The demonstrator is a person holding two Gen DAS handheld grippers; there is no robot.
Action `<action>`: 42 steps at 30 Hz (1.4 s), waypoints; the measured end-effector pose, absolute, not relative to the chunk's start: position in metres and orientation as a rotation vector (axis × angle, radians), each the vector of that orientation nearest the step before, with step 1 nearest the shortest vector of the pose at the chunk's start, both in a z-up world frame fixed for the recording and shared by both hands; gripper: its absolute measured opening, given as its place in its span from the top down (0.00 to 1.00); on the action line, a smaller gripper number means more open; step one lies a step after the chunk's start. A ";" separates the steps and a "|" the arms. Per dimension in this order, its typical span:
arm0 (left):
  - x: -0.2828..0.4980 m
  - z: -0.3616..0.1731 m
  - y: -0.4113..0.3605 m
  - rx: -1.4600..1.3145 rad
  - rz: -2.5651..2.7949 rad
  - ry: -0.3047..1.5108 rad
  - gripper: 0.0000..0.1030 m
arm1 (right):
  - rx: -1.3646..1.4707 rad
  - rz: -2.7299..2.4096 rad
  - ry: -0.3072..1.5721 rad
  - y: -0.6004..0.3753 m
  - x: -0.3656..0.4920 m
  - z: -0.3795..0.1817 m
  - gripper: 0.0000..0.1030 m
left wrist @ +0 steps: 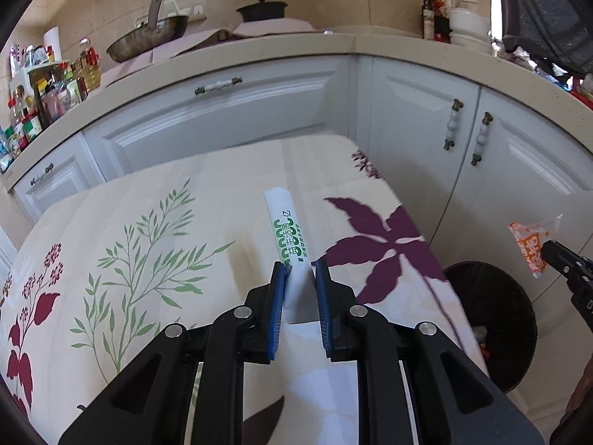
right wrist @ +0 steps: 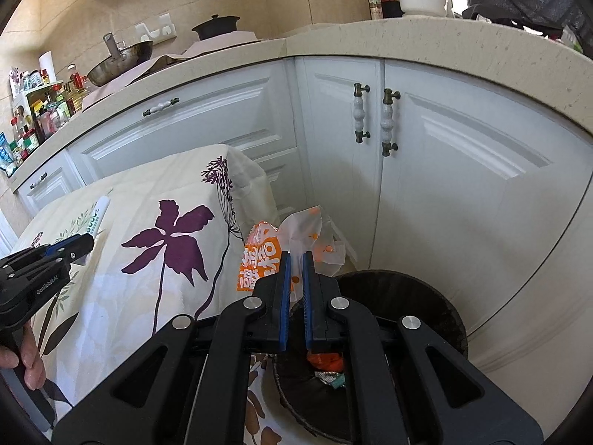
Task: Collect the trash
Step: 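Carry the white-green tube and orange wrapper over the black bin and open both grippers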
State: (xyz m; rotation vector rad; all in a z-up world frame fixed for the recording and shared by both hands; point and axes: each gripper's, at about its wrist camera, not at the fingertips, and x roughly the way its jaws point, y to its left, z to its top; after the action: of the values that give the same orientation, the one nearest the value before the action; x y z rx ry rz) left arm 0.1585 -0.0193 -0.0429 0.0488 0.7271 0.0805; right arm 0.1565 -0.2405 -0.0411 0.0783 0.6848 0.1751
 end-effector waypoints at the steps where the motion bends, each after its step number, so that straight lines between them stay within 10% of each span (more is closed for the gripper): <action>1: 0.157 -0.040 -0.021 0.053 0.076 0.715 0.82 | 0.076 0.173 0.681 -0.241 0.155 -0.040 0.94; 42: 0.115 -0.029 -0.165 0.171 -0.227 0.639 0.82 | 0.082 0.024 0.650 -0.318 0.104 -0.028 0.94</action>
State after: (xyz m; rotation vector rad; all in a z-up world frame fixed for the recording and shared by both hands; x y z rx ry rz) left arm 0.1147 -0.1650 -0.0294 0.1708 0.6390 -0.2268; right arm 0.1037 -0.3185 -0.0281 0.0817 0.6503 0.0238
